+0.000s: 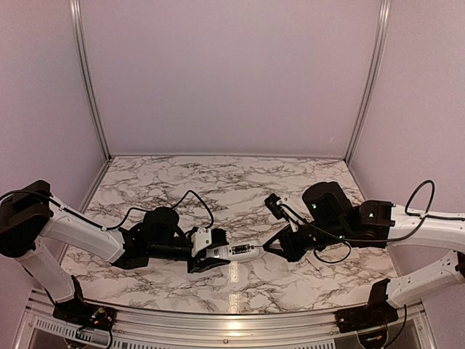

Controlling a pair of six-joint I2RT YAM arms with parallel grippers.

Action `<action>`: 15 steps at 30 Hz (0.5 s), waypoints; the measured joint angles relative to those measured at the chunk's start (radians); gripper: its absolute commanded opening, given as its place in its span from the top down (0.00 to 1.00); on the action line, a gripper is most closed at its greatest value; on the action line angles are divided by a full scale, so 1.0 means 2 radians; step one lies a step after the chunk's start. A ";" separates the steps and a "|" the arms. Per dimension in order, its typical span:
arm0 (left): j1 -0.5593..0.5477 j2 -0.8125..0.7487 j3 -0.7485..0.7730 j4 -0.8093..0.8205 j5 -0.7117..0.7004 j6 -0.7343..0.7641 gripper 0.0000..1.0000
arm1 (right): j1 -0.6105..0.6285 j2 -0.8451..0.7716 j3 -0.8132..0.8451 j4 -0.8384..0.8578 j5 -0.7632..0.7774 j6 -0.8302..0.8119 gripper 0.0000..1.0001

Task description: Unload the batteries from the remote control

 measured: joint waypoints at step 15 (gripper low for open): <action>0.002 0.003 0.000 -0.009 0.000 0.000 1.00 | -0.002 0.000 -0.029 0.044 -0.004 0.000 1.00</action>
